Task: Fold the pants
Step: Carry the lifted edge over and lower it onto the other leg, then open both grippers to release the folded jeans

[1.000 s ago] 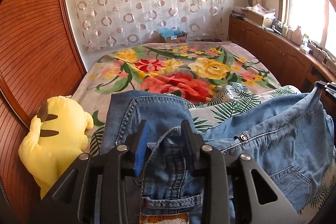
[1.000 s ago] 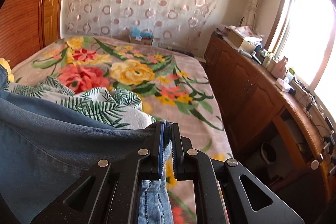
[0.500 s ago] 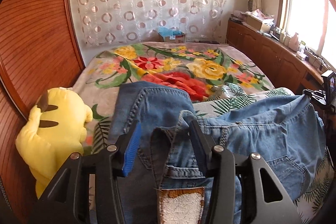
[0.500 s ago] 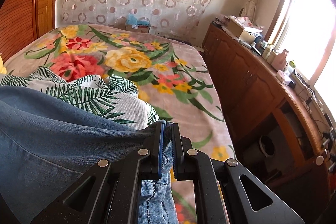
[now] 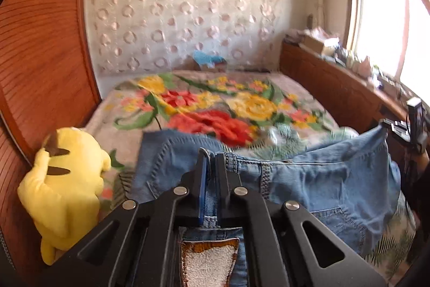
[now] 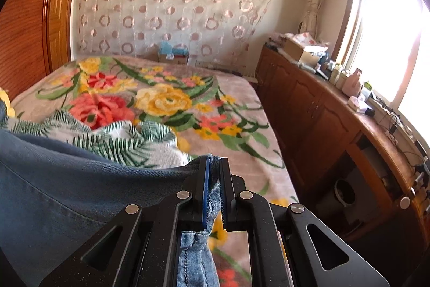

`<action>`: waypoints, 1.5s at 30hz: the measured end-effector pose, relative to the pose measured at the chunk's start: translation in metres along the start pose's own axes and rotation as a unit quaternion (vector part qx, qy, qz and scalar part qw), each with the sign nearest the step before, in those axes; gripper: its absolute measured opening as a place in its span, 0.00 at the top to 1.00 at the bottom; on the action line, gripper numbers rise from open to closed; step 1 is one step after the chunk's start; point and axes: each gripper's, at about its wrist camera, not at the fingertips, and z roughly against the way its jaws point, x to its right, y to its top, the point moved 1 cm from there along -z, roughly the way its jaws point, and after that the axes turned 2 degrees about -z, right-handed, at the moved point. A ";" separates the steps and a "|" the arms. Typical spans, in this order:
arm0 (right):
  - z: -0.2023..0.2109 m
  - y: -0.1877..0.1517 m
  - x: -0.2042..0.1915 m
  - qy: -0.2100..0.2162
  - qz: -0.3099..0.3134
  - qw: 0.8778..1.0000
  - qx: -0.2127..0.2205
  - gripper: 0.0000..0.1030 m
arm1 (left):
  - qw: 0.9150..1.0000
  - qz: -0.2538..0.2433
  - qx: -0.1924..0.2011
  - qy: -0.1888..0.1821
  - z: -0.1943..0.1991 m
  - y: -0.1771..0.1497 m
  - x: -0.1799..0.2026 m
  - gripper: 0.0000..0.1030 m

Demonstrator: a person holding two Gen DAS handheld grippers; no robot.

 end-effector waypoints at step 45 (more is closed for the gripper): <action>0.061 -0.050 0.029 0.079 -0.045 0.994 -0.055 0.65 | 0.997 -0.056 -0.046 -0.028 0.000 -0.054 0.077 0.20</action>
